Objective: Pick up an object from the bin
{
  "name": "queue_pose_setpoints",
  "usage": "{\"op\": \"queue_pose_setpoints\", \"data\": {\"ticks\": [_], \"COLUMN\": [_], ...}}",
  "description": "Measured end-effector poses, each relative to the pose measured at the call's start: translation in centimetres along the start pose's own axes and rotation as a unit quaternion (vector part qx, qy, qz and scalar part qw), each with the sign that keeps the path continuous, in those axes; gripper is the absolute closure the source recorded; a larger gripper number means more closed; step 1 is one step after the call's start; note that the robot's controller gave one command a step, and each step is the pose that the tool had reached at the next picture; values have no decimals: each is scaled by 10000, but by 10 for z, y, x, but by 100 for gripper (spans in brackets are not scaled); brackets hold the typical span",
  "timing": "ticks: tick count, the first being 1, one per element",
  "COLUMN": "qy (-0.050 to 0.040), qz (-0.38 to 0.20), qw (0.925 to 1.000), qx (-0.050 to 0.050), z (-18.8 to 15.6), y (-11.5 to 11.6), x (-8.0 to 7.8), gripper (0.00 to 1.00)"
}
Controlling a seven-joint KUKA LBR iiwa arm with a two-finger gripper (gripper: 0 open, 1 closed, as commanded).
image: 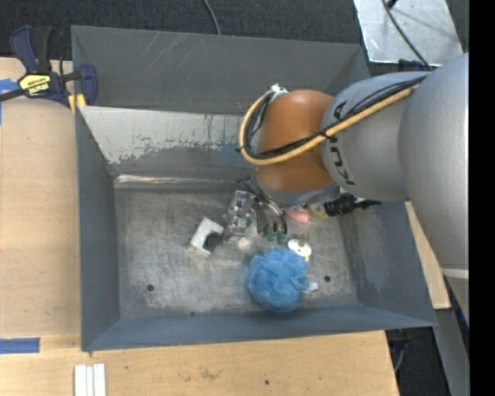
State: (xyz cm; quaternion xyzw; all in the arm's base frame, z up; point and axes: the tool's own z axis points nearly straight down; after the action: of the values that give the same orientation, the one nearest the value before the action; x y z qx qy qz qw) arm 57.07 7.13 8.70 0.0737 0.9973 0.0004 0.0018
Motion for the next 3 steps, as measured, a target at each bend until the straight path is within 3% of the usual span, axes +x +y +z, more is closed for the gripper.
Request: {"op": "queue_pose_setpoints", "data": {"ticks": [1,2,3], "qy": [47,-22,-2], "qz": [-84,-123,-215], "qw": [10000,9999,9998], "qx": [15,-7,1], "z": [-40,-79,-87], "y": [5,10,9], "x": [1,-4,-7], "gripper": [100,100,0]}}
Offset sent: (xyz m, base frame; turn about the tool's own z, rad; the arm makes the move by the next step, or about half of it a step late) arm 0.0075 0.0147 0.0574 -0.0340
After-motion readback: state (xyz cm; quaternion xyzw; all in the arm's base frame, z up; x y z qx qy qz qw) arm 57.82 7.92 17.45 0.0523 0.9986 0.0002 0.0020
